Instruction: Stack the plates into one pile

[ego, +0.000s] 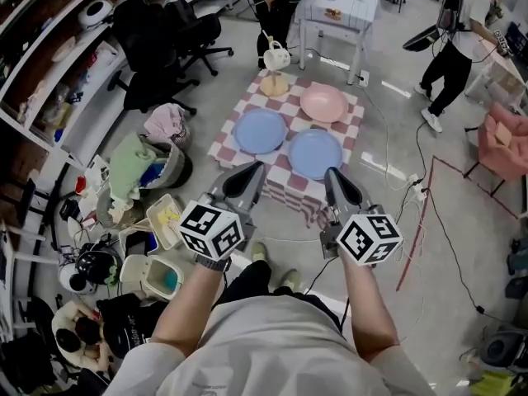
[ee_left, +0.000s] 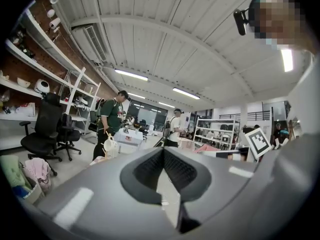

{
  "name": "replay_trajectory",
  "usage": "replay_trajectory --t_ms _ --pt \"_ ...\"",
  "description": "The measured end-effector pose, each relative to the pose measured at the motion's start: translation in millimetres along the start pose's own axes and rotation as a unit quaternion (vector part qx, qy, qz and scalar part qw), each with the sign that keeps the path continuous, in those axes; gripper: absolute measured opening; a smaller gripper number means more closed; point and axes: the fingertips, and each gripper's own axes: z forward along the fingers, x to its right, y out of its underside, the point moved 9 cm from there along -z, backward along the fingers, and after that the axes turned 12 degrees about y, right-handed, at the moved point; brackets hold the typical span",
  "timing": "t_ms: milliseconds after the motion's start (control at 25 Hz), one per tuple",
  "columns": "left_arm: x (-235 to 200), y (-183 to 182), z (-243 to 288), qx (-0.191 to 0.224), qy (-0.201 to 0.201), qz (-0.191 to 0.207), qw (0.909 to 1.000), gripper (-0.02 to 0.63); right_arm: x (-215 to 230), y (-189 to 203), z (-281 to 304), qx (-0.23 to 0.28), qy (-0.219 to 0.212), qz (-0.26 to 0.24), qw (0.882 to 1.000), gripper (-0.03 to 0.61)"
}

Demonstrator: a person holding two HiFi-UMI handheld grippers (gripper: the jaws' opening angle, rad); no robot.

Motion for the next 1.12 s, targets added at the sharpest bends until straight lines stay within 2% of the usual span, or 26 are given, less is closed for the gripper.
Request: replay_trajectory --t_ms 280,560,800,1120 --pt "-34.1 10.4 16.5 -0.007 0.011 -0.003 0.9999 0.002 5.5 12.3 32.4 -0.014 0.020 0.004 1.000 0.009" --pt "-91.5 18.4 49.1 -0.021 0.040 -0.008 0.9989 0.002 10.7 19.5 83.3 -0.025 0.058 0.008 0.998 0.009" --pt "-146.8 27.8 75.9 -0.046 0.077 -0.011 0.9959 0.002 11.5 32.5 131.3 -0.037 0.098 0.028 0.994 0.009" --pt "-195.0 62.8 102.6 -0.093 0.115 -0.034 0.9884 0.002 20.5 65.0 167.5 -0.056 0.160 0.048 0.984 0.009"
